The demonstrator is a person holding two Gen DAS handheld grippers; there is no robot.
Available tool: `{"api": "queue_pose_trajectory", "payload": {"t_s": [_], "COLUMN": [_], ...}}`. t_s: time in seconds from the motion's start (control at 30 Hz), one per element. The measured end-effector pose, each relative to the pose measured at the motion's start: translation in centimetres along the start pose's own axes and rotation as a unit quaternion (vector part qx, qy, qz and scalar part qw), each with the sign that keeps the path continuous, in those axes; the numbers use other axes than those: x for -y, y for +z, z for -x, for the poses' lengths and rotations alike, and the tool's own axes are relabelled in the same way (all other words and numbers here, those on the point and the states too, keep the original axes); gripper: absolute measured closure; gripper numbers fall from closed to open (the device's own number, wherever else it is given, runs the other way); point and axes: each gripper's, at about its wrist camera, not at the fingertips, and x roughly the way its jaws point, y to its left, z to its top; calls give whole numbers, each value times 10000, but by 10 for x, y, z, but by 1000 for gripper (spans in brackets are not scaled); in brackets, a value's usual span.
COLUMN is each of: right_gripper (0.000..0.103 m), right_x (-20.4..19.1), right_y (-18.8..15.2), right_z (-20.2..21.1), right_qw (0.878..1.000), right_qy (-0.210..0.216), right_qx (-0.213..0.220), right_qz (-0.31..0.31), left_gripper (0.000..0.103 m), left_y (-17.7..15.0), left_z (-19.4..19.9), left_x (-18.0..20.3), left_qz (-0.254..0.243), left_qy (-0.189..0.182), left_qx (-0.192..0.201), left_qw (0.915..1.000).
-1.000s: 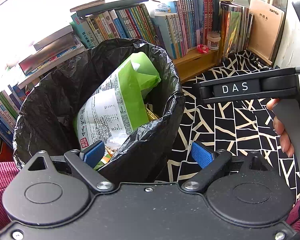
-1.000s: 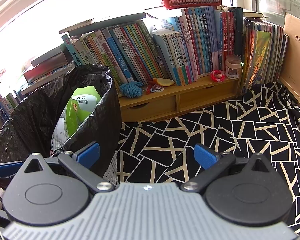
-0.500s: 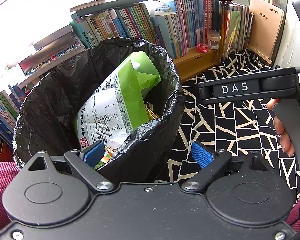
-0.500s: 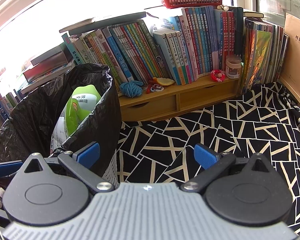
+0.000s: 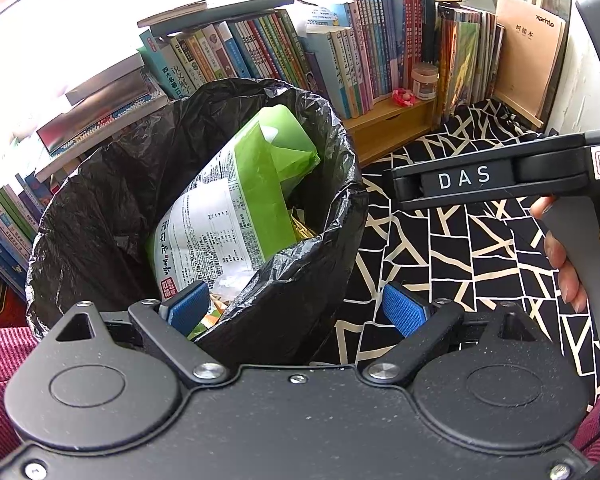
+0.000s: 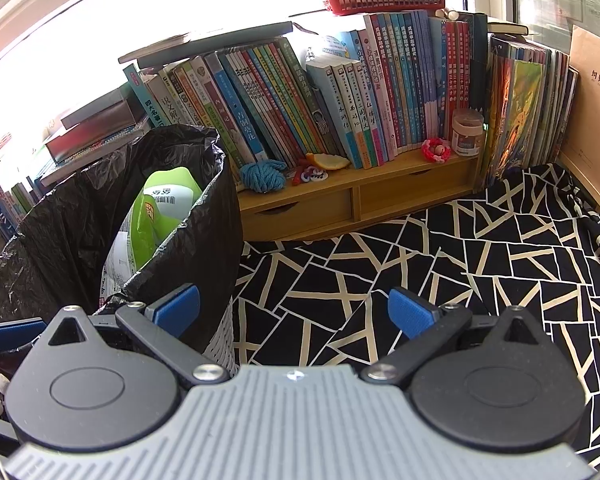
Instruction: Collect trash
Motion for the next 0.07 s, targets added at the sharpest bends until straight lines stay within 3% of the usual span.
{"api": "queue_pose_trajectory", "payload": {"t_s": [0.07], "right_gripper": [0], "right_x": [0], "right_y": [0], "right_z": [0], "right_qw": [10000], "right_qy": [1], "right_qx": [1], "right_qz": [2], "left_gripper": [10], "left_y": [0], "left_z": [0], "left_x": [0], "left_qz": [-1], "left_qy": [8], "left_qx": [-3], "left_qw": [10000]}}
